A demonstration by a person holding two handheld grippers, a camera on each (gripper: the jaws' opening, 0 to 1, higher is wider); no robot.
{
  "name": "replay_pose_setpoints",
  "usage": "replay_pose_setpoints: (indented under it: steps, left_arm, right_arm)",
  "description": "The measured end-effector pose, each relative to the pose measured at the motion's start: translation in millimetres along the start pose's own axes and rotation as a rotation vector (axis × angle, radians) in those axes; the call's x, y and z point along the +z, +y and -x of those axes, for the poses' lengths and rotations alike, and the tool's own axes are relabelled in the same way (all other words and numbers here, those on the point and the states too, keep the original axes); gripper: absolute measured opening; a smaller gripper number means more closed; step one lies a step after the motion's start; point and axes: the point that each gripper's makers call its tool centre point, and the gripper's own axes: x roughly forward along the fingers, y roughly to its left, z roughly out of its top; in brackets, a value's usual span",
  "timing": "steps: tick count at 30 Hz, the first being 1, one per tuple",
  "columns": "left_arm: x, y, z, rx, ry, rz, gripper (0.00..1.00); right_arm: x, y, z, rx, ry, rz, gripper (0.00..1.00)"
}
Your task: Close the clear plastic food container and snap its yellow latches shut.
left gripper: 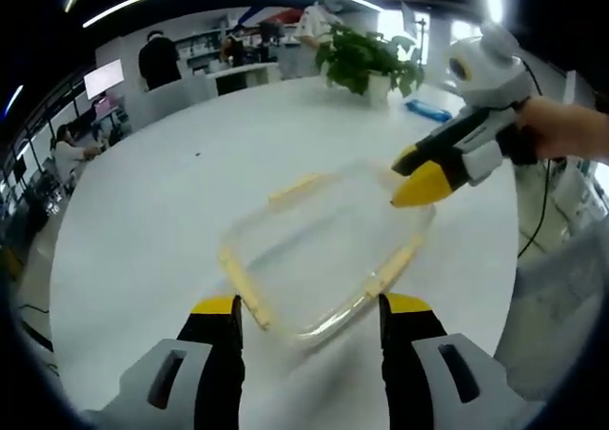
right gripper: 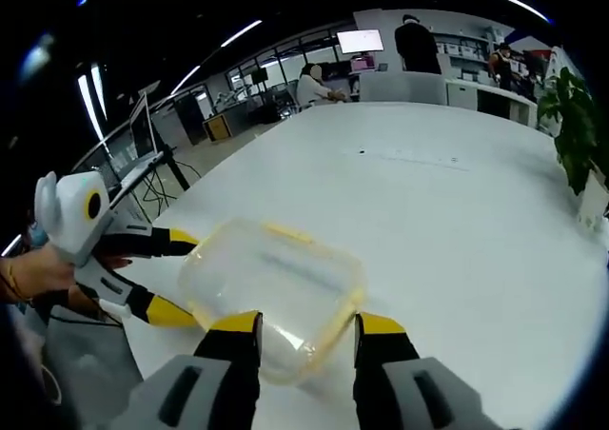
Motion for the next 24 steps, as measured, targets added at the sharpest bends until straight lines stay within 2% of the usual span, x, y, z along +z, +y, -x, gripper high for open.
replay_pose_setpoints:
  steps: [24]
  left_arm:
    - [8.4,42.3,-15,0.048,0.008,0.027,0.56]
  right_arm:
    - [33.3,-6,-35,0.027,-0.001,0.004,0.36]
